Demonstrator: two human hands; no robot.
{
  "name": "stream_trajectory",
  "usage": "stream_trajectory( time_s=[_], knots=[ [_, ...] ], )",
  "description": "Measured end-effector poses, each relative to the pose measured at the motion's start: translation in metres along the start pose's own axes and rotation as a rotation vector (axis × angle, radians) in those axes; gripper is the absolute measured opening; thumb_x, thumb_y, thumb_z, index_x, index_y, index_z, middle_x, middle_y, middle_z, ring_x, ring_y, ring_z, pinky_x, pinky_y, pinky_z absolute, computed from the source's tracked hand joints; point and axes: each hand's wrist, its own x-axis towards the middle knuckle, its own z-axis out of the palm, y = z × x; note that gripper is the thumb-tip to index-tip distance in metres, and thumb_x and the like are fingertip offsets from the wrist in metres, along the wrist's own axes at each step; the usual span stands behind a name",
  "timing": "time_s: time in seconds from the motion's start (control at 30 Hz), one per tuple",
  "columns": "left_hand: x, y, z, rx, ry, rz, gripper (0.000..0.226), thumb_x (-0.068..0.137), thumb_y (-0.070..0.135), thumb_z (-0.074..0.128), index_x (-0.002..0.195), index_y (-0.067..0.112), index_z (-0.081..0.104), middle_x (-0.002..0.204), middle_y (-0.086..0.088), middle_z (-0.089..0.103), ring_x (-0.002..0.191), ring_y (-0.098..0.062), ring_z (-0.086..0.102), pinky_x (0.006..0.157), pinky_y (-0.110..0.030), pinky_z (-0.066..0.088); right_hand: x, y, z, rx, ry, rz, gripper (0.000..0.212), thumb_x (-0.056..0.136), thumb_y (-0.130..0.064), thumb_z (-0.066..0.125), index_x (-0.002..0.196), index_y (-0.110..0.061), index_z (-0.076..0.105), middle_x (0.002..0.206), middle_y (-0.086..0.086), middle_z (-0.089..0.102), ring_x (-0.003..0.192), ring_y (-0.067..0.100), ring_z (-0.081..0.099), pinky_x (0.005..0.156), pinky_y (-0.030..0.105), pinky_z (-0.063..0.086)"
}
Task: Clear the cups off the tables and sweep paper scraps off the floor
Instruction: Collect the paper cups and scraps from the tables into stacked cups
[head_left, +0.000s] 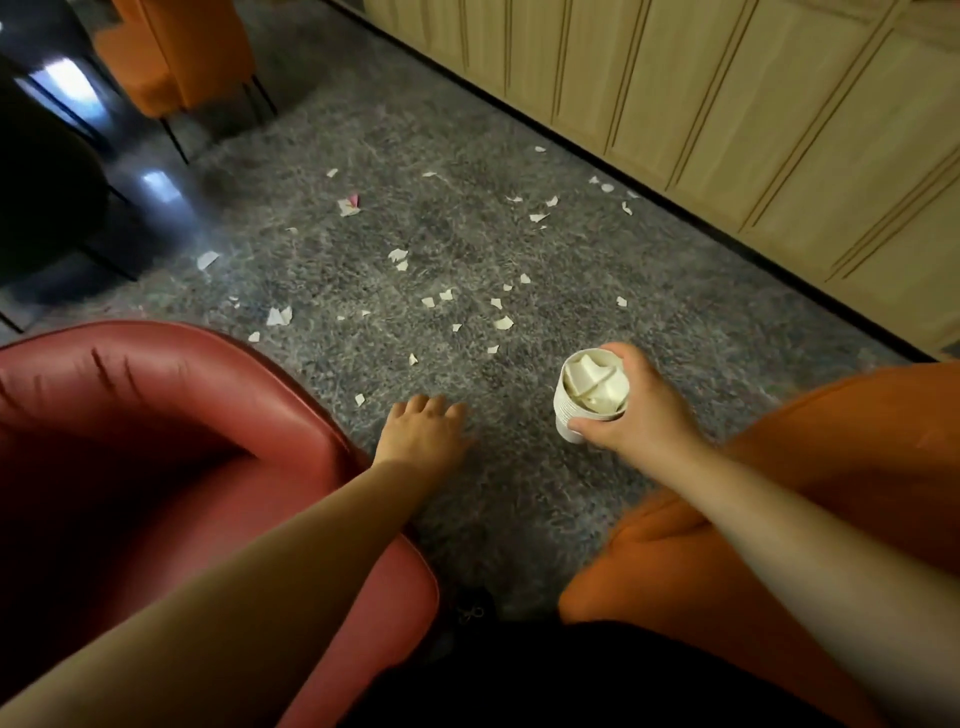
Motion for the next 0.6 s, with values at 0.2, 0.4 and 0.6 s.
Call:
stream_trajectory(
  time_s=[0.2,0.4,0.6],
  knots=[
    [0.04,-0.055,-0.012,-0.004,0.002,-0.008,0.054,0.098,0.049,0.039,0.146,0.024,0.038,0.151,-0.004,0.038,0.141,-0.027,0.029,0.112,-0.043,0.024,0.061,-0.026,0.033,0.039,0.016,-0.006,0.082,0.055,-0.022,0.091,0.123,-0.028,0.047,0.11,-0.013,0.052,0.099,0.01,0.051,0.08,0.019,0.036],
    [0.076,-0.088,-0.017,-0.06,-0.011,-0.065,0.057,0.098,0.05,0.041,0.148,0.025,0.033,0.153,-0.005,0.036,0.142,-0.026,0.028,0.113,-0.045,0.025,0.116,-0.033,0.061,0.046,-0.055,0.0,0.081,0.056,-0.025,0.091,0.122,-0.033,0.045,0.113,-0.01,0.056,0.098,0.011,0.053,0.078,0.012,0.038],
    [0.132,-0.118,-0.037,-0.078,-0.031,-0.13,0.059,0.099,0.052,0.038,0.15,0.025,0.029,0.156,-0.006,0.032,0.143,-0.028,0.025,0.114,-0.045,0.024,0.197,-0.04,0.077,0.059,-0.133,-0.008,0.079,0.058,-0.025,0.09,0.122,-0.033,0.044,0.113,-0.011,0.055,0.101,0.012,0.054,0.079,0.023,0.039]
  ],
)
